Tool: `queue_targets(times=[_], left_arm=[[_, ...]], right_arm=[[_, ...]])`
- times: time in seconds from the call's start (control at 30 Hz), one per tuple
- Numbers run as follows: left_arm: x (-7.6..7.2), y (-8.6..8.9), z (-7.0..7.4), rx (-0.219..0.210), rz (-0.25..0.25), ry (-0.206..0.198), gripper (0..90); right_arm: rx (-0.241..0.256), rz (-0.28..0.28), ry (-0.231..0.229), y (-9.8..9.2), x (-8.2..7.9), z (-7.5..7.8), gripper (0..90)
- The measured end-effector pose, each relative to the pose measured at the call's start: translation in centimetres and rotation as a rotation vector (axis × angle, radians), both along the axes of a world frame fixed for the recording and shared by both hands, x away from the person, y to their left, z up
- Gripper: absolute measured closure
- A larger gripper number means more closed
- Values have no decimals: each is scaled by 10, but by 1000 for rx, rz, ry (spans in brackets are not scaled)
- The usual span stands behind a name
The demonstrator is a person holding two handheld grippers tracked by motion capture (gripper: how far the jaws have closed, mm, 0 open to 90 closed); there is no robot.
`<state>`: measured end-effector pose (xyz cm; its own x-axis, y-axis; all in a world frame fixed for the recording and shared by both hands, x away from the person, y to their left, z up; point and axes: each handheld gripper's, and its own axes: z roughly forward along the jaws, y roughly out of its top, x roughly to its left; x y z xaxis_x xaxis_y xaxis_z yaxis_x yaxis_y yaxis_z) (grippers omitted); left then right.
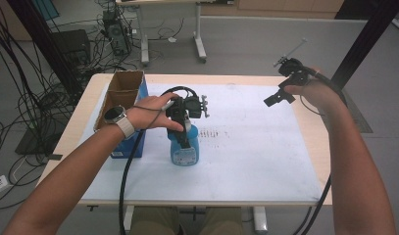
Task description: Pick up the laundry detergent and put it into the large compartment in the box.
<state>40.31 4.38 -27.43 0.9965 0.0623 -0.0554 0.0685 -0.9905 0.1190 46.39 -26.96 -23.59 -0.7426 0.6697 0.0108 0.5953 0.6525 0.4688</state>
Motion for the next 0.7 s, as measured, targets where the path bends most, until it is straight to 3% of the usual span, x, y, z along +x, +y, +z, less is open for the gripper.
queue_targets(times=[0.5,0.7], left_arm=[[0,-8,-12,37,-17,-21,135],[0,-7,-13,31,-18,-15,177]], right_arm=[[5,-8,4,-1,-1,-1,51],[6,-8,5,-3,-2,-2,51]])
